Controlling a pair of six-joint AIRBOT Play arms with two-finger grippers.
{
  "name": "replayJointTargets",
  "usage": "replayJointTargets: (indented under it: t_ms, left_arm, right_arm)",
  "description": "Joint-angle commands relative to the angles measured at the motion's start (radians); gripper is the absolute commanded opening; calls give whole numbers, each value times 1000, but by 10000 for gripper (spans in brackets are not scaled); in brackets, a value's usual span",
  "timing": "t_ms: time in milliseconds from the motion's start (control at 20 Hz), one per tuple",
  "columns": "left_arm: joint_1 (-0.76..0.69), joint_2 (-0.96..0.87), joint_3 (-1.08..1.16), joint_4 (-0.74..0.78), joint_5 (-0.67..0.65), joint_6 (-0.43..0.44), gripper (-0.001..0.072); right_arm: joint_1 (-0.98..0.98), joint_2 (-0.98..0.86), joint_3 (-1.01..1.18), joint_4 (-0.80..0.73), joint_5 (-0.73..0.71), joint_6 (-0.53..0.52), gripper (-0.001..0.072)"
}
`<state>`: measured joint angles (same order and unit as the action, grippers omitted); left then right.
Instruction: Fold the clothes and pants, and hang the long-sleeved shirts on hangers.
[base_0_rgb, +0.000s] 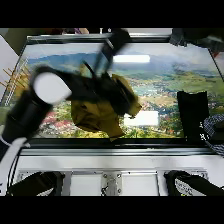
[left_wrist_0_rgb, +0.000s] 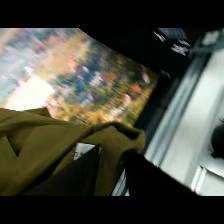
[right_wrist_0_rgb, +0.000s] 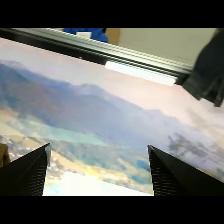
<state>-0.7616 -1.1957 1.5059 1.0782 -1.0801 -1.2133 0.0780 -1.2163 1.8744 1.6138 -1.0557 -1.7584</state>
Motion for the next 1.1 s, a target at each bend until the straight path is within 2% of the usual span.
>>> replayJointTargets:
  t_ms: [0,200,350,400,550,650,850,1050]
  left_arm:
    - [-177,31,-188,6,18,-69,690]
    - [-6,42,-210,4,34,-340,672]
    - [86,32,-313,21,38,-453,665]
    - [84,19,-355,50,38,-479,547]
    - [29,-64,-424,95,85,-554,550]
    - [-11,-143,-393,137,85,-583,550]
    - [-57,-305,-209,364,-24,-677,549]
    - [-59,-428,-32,399,-64,-680,550]
  right_arm:
    - [-3,75,1,-100,-117,32,652]
    - [-2,77,-16,-99,-267,32,652]
    - [-2,78,-90,-90,-311,32,652]
    - [-2,78,-120,-71,-309,35,652]
    - [-1,77,-227,-2,-287,62,652]
    - [0,77,-301,15,-272,62,652]
    - [0,78,-416,14,-271,62,652]
    - [0,78,-463,16,-271,62,651]
